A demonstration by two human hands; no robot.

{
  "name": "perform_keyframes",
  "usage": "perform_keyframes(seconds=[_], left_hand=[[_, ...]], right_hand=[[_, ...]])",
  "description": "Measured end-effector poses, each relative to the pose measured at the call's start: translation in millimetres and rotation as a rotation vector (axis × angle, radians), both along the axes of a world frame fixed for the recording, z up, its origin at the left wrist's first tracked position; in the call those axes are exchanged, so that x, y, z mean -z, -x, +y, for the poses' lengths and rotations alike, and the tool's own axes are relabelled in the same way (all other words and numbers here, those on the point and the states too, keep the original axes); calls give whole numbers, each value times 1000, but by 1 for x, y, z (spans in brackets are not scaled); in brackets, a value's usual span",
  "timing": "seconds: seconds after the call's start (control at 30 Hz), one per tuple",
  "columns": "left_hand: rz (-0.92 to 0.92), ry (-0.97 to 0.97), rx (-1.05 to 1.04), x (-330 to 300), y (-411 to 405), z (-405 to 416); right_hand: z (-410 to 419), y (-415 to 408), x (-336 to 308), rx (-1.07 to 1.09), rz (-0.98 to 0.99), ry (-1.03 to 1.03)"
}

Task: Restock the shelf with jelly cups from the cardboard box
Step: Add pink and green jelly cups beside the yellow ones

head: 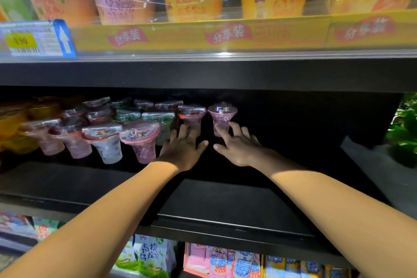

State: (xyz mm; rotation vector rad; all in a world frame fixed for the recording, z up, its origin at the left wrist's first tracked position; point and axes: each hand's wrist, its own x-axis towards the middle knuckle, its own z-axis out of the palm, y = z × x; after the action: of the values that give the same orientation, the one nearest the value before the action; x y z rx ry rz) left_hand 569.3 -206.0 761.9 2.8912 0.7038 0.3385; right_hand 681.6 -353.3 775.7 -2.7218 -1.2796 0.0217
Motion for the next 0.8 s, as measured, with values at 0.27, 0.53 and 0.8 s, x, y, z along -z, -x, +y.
perform_keyframes(seconds=[0.27,0.53,0.8], left_hand=[[-31,-2,29,4,-12,4],[-3,2,37,5,-21,12],[-1,47,40,1,-20,10]], right_hand=[[9,-6,-1,40,-9,-14],[13,-12,2,66,-13,-25],[9,-5,-1,63,16,-19]])
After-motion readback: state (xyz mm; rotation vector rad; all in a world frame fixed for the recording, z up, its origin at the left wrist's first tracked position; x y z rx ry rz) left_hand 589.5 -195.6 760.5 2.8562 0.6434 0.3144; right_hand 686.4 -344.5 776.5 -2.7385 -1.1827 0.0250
